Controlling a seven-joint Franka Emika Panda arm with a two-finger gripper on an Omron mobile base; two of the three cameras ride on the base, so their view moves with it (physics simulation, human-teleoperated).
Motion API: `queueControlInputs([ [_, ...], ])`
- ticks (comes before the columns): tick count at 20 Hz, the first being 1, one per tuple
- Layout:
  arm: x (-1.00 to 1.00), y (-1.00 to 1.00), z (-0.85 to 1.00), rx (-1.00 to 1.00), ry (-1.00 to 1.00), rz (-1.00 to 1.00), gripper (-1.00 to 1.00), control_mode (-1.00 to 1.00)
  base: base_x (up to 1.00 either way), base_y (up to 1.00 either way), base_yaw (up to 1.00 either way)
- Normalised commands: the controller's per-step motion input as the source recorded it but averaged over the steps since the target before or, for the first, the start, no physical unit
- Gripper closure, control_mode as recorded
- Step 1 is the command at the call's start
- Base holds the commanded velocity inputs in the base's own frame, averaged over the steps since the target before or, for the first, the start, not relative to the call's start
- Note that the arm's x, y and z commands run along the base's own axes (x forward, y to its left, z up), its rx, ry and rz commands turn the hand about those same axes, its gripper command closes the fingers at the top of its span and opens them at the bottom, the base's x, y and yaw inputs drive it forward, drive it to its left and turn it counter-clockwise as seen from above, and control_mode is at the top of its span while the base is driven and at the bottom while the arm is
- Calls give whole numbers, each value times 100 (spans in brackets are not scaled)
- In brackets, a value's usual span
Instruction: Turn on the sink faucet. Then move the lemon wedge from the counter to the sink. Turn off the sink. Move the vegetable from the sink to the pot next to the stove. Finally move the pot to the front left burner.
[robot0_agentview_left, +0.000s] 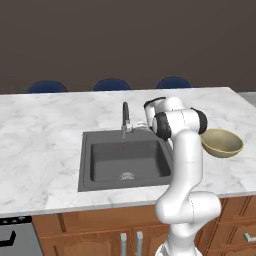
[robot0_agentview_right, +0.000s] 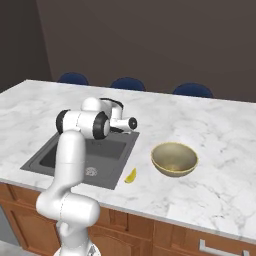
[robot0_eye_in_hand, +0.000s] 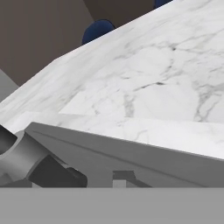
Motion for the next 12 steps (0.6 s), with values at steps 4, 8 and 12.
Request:
queueControlInputs([
  [4, -12, -85, -72, 3, 0, 0, 100, -100, 0, 0, 0],
  [8, -11, -85, -73, 4, 0, 0, 100, -100, 0, 0, 0],
  [12, -10, -86, -74, 4, 0, 0, 100, -100, 0, 0, 0],
])
